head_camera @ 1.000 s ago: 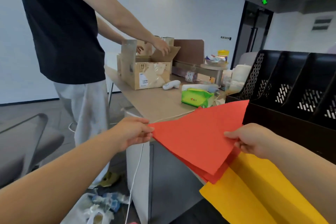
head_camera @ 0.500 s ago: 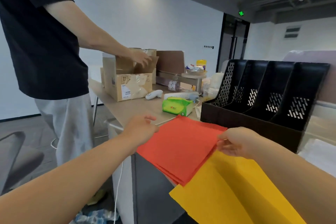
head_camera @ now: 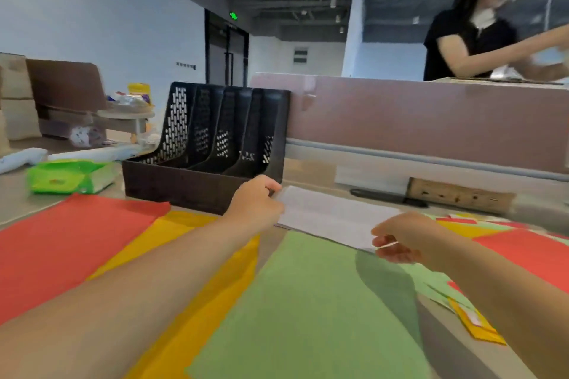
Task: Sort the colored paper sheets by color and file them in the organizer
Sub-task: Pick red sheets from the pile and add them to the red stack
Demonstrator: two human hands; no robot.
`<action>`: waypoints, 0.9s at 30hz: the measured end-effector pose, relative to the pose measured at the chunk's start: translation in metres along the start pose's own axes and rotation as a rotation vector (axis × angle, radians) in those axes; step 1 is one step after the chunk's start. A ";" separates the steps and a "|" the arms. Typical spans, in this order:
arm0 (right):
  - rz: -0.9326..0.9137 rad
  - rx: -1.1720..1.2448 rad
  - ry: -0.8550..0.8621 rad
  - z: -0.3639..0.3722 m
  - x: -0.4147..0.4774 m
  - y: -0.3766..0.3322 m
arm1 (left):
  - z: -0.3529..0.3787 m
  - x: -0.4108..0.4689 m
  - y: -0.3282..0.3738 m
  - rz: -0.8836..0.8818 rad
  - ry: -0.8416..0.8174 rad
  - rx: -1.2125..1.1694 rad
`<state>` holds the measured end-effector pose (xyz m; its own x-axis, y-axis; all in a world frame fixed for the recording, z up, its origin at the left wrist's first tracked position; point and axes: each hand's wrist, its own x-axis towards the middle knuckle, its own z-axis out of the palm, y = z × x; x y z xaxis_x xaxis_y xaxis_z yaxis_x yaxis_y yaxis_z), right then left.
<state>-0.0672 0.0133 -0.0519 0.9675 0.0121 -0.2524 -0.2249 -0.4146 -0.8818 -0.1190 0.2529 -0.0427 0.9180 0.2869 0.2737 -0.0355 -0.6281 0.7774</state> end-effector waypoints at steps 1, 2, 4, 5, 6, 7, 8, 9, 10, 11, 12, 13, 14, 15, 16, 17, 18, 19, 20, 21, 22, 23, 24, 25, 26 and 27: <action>0.006 0.000 0.064 -0.024 -0.002 0.013 | 0.021 0.001 0.014 0.021 -0.038 -0.028; 0.003 -0.009 0.136 -0.048 -0.004 0.028 | 0.042 0.002 0.027 0.037 -0.077 -0.057; -0.040 -0.092 0.326 -0.095 -0.007 0.058 | 0.082 0.001 0.054 0.068 -0.144 -0.077; -0.070 -0.200 0.459 -0.117 -0.010 0.073 | 0.101 -0.001 0.067 0.087 -0.176 -0.080; -0.095 -0.323 0.597 -0.137 -0.013 0.089 | 0.121 -0.003 0.079 0.110 -0.208 -0.083; -0.113 -0.453 0.743 -0.156 -0.016 0.105 | 0.141 -0.007 0.090 0.139 -0.247 -0.077; -0.119 -0.565 0.859 -0.174 -0.018 0.122 | 0.161 -0.011 0.101 0.175 -0.299 -0.062; -0.102 -0.648 0.915 -0.189 -0.021 0.139 | 0.181 -0.018 0.111 0.217 -0.356 -0.043; -0.058 -0.737 0.910 -0.201 -0.025 0.155 | 0.202 -0.023 0.119 0.260 -0.412 -0.011; 0.003 -0.833 0.850 -0.212 -0.027 0.170 | 0.222 -0.028 0.126 0.297 -0.460 0.049; 0.074 -0.904 0.755 -0.222 -0.027 0.184 | 0.241 -0.031 0.133 0.330 -0.490 0.146; 0.131 -0.948 0.651 -0.232 -0.025 0.194 | 0.257 -0.032 0.138 0.363 -0.497 0.267; 0.166 -0.979 0.555 -0.240 -0.024 0.199 | 0.271 -0.032 0.142 0.386 -0.488 0.379; 0.175 -0.996 0.494 -0.245 -0.023 0.201 | 0.282 -0.032 0.145 0.396 -0.476 0.462; 0.165 -0.999 0.469 -0.249 -0.022 0.201 | 0.293 -0.031 0.146 0.391 -0.469 0.509; 0.150 -0.999 0.472 -0.250 -0.023 0.199 | 0.301 -0.029 0.147 0.368 -0.473 0.526; 0.133 -0.984 0.495 -0.250 -0.022 0.200 | 0.309 -0.026 0.145 0.332 -0.493 0.527; 0.127 -0.955 0.539 -0.251 -0.020 0.201 | 0.314 -0.024 0.144 0.297 -0.517 0.529; 0.141 -0.913 0.590 -0.253 -0.017 0.204 | 0.318 -0.022 0.143 0.271 -0.536 0.536; 0.192 -0.883 0.635 -0.253 -0.017 0.204 | 0.318 -0.022 0.142 0.256 -0.548 0.554; 0.255 -0.852 0.662 -0.255 -0.017 0.205 | 0.318 -0.023 0.142 0.251 -0.552 0.575; 0.302 -0.790 0.673 -0.256 -0.019 0.204 | 0.315 -0.024 0.143 0.255 -0.538 0.594; 0.303 -0.676 0.687 -0.257 -0.021 0.201 | 0.311 -0.025 0.144 0.269 -0.499 0.599; 0.275 -0.552 0.697 -0.257 -0.025 0.196 | 0.306 -0.025 0.147 0.289 -0.436 0.585; 0.238 -0.447 0.707 -0.257 -0.030 0.192 | 0.301 -0.024 0.150 0.310 -0.362 0.558; 0.193 -0.351 0.737 -0.258 -0.035 0.187 | 0.298 -0.022 0.152 0.325 -0.298 0.523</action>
<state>-0.1131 -0.2997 -0.1056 0.7711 -0.6350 0.0462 -0.4629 -0.6091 -0.6440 -0.0270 -0.0642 -0.0998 0.9651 -0.1399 0.2214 -0.2013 -0.9370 0.2854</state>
